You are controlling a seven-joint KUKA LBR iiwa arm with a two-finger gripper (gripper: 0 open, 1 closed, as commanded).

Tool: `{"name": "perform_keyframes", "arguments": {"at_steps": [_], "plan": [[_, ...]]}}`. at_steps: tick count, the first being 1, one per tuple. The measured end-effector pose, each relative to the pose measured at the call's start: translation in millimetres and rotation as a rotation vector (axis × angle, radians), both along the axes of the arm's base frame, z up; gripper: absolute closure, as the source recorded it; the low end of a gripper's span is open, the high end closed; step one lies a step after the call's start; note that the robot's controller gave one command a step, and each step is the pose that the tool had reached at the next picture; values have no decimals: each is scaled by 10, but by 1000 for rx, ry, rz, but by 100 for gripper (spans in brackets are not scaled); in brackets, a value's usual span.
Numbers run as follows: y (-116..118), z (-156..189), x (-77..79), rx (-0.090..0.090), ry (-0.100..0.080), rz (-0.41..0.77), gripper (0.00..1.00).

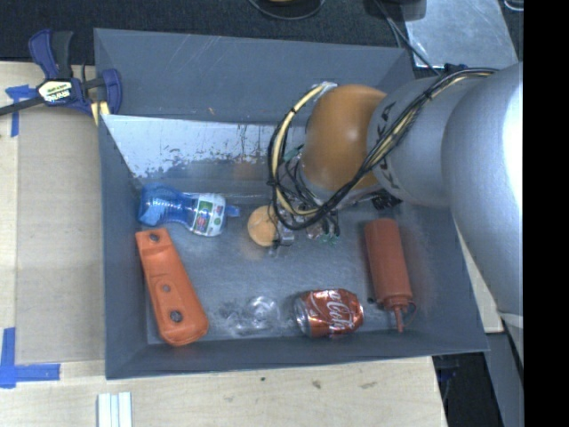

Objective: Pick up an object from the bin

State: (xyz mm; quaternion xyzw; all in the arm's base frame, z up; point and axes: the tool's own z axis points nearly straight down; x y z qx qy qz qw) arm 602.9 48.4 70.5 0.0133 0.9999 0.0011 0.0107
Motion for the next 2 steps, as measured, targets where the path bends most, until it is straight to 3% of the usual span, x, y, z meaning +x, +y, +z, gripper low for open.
{"name": "perform_keyframes", "arguments": {"at_steps": [1,2], "plan": [[65,1169,29,1,0,-12,100],[201,1961,28,2,-6,-46,100]]}}
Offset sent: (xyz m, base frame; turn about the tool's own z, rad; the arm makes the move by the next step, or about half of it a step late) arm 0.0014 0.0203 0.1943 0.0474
